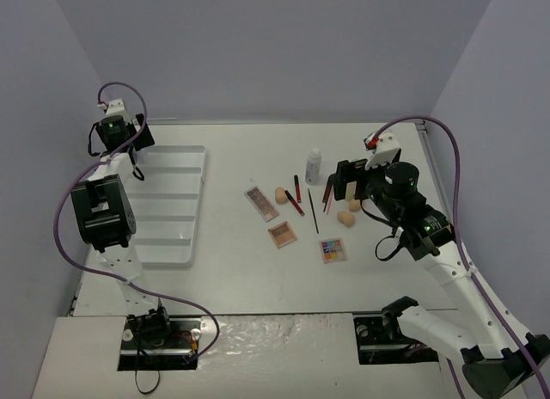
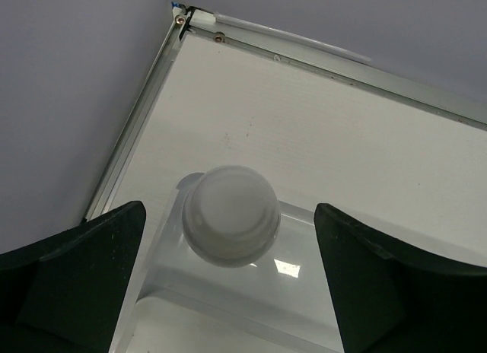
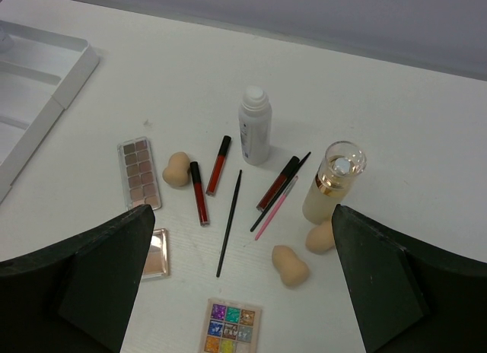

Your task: Organize the makeup

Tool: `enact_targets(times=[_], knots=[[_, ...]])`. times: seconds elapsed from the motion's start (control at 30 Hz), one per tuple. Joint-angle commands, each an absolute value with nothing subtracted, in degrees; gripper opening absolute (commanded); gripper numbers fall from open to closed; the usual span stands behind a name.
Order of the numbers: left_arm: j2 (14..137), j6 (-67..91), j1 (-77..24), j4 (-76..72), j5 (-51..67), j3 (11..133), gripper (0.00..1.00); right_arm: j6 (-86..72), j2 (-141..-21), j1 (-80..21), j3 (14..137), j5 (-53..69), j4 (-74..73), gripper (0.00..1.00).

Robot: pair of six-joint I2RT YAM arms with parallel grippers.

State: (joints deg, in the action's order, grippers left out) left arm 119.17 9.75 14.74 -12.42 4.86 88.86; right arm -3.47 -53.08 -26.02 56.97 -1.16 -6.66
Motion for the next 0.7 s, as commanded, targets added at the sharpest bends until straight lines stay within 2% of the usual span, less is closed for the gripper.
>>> enact_targets(times=[0.0, 0.3, 0.5, 0.67], knots=[[109.6, 8.6, 15.1, -14.5, 4.9, 88.8, 0.97, -4.4, -51.9, -26.3, 57.7, -0.6, -2.3, 1.0], [92.3, 8.2, 11.6, -8.9, 11.3, 82.3, 0.97, -3.4, -48.3, -26.3, 58.0, -0.6, -2.3, 1.0], [87.3, 6.4, -5.5, -4.0, 12.1, 78.8, 0.97, -3.0, -45.9, -26.3, 57.3, -1.3, -2.3, 1.0], [89.9, 8.2, -17.5, -5.1, 10.7, 78.9, 0.97, -3.9, -44.9, -26.3, 57.2, -3.8, -2.5, 1.0]])
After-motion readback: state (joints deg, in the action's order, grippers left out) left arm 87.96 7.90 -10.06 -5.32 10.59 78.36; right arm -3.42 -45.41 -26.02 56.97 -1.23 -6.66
